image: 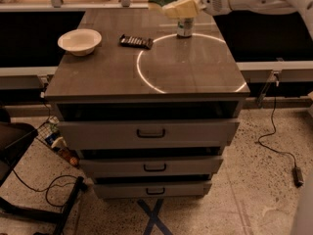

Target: Place sponge into paper bowl

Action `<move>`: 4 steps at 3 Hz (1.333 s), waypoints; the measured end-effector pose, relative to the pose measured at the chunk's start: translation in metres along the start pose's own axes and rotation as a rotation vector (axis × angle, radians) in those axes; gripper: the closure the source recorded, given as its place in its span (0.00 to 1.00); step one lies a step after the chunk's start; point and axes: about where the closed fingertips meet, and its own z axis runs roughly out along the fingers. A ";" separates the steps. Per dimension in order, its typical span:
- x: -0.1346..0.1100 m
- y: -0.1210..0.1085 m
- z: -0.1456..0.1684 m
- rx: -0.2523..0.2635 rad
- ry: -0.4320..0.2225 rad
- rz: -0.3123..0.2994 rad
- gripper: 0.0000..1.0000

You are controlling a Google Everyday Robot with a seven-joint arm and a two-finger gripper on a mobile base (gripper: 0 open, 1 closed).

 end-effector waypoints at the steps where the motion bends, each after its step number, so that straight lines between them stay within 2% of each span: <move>1: -0.025 0.005 0.045 -0.035 0.033 -0.035 1.00; 3: -0.027 0.007 0.056 -0.055 0.042 -0.041 1.00; 4: -0.031 0.015 0.104 -0.122 0.099 -0.054 1.00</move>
Offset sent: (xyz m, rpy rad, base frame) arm 0.0126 0.0386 0.0085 -0.0458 -0.0029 0.0208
